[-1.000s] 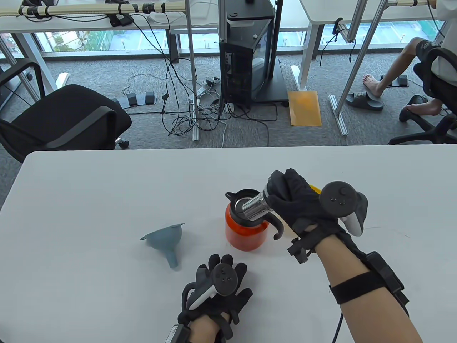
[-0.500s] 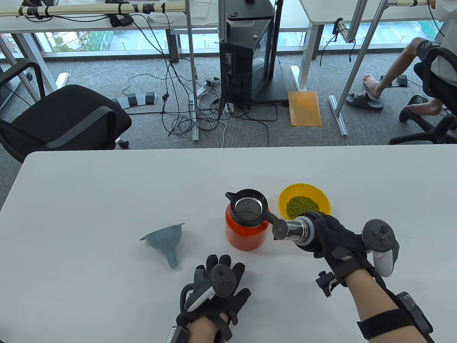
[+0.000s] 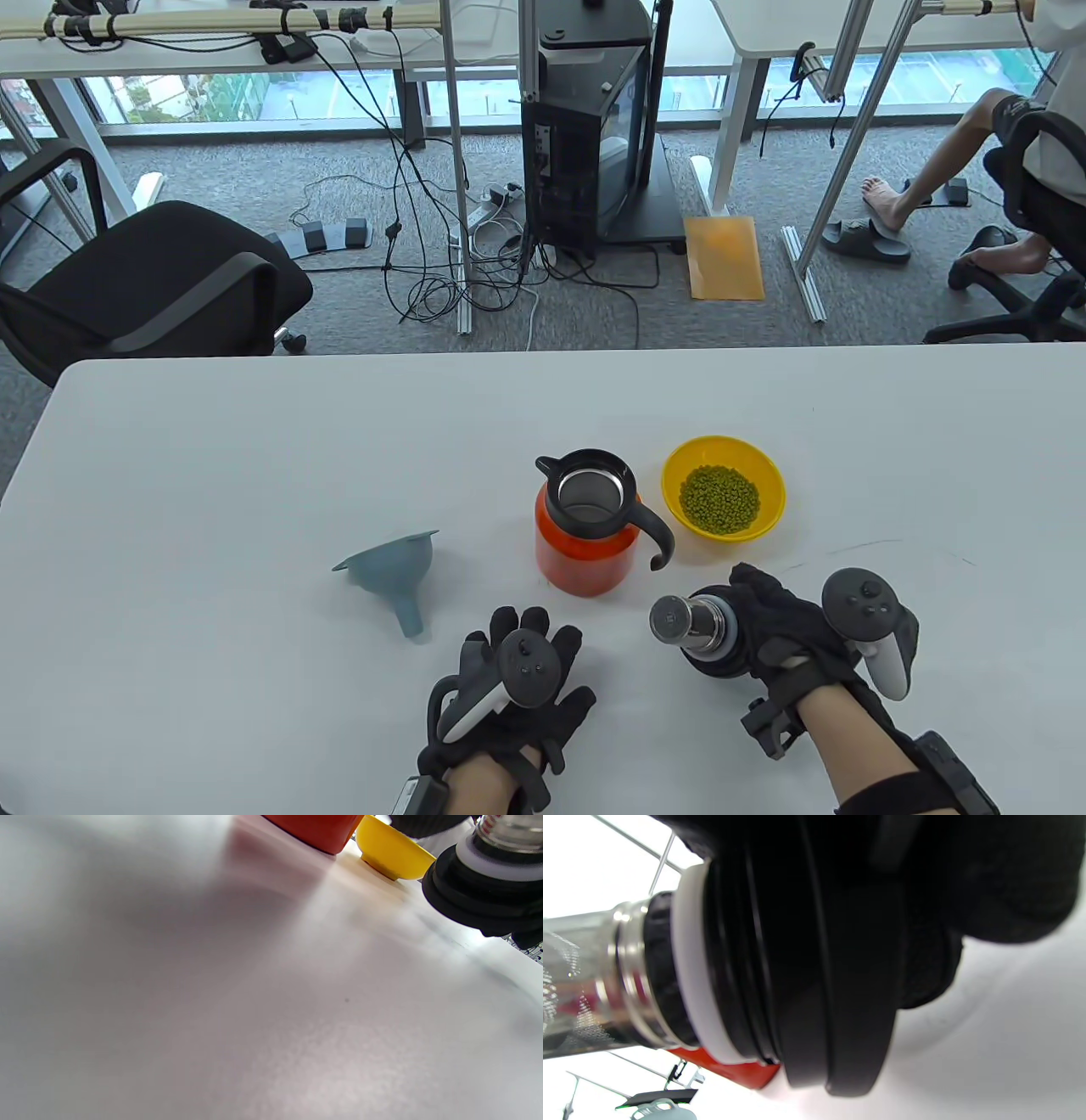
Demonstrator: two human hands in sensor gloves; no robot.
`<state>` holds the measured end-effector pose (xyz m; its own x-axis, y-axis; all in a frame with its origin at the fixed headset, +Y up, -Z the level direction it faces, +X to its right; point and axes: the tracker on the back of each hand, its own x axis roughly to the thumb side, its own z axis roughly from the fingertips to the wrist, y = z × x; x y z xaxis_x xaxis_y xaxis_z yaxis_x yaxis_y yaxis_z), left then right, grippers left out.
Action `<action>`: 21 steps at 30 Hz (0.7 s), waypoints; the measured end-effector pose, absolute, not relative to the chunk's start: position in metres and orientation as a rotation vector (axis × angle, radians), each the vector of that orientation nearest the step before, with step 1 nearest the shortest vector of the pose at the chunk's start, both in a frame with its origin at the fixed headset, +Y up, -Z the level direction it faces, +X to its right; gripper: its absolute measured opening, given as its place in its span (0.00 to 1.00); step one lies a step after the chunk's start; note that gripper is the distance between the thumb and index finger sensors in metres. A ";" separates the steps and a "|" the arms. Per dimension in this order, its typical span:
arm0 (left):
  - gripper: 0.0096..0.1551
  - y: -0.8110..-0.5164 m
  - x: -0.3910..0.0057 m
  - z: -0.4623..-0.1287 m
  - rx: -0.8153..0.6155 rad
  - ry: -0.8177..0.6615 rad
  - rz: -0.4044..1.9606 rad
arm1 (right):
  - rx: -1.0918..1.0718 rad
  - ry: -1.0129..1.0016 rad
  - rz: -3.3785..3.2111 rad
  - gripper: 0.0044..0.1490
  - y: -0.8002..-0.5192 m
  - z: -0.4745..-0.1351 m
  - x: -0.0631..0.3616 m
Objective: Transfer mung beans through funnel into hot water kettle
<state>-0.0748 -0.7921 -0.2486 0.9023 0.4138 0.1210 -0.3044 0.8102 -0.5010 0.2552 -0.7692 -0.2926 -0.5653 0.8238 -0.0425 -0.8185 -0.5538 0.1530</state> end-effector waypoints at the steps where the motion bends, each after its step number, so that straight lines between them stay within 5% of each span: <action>1: 0.47 -0.792 -0.075 -0.249 -0.495 -0.230 0.387 | 0.052 0.206 2.202 0.42 -0.770 -0.292 0.253; 15: 0.47 -0.793 -0.076 -0.247 -0.502 -0.224 0.387 | 0.028 0.196 2.370 0.47 -0.763 -0.289 0.259; 21: 0.47 -0.794 -0.076 -0.246 -0.509 -0.221 0.380 | 0.202 0.147 2.407 0.49 -0.739 -0.282 0.268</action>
<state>-0.0758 -0.7936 -0.2463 0.9071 0.4061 0.1112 -0.2979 0.8056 -0.5121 0.2682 -0.7391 -0.2819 -0.7383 0.6662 0.1055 -0.6484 -0.7441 0.1609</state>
